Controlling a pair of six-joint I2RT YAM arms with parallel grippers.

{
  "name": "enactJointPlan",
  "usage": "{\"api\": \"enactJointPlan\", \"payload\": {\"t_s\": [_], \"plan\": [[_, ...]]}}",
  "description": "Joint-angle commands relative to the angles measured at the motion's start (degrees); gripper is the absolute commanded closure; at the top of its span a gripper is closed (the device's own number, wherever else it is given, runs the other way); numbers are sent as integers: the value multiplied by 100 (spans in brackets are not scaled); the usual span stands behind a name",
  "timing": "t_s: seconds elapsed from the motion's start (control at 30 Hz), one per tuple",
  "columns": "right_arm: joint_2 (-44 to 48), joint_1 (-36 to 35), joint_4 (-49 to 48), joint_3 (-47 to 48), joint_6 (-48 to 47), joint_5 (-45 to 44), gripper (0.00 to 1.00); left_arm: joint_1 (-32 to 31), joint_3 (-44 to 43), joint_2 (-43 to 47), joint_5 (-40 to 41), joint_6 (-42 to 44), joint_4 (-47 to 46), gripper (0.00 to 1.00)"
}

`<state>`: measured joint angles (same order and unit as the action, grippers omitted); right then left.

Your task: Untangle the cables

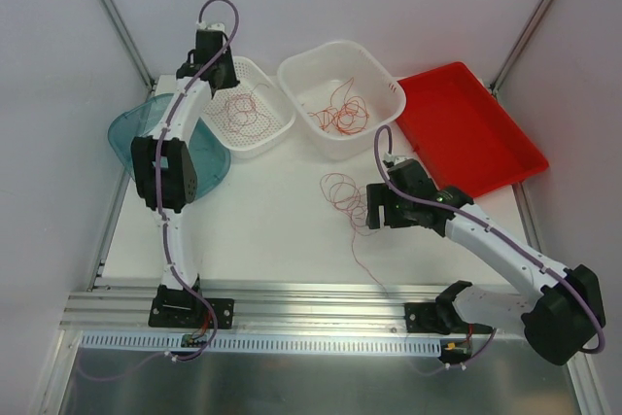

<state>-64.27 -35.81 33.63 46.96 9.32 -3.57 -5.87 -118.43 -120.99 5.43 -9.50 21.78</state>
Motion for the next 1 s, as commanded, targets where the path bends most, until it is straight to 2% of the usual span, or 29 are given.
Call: {"api": "enactJointPlan", "payload": {"t_s": [0.0,0.2,0.3,0.37,0.43,0.57,0.7,0.77,0.9,0.97], "plan": [[-33,13,-58,120,-97,76,16,121,328,-109,-533,-518,-95,80],[-50,22,-49,138,-88,102,16,130,829,487,-771,-790,-86,38],[-103,13,30,208,-150,-20,16,130,1215,1146,-929,-905,-86,24],[-156,13,74,261,-176,-187,16,104,1479,1680,-1228,-1001,-86,10],[-182,39,65,331,-176,-275,16,34,1989,2060,-1499,-1072,-86,1],[-392,92,-58,428,-141,-170,19,-264,3078,3253,-1729,-1212,-86,1],[-726,109,-321,533,-1,-12,22,-695,4648,4301,-1765,-1204,-95,1],[-902,136,-383,612,61,-64,23,-863,5161,4871,-1782,-1108,-86,1],[-1280,285,-611,753,96,-117,34,-1013,6504,5751,-2107,-949,-34,1],[-1517,329,-752,814,61,-161,39,-1013,6867,6268,-2222,-818,-7,1]]}}
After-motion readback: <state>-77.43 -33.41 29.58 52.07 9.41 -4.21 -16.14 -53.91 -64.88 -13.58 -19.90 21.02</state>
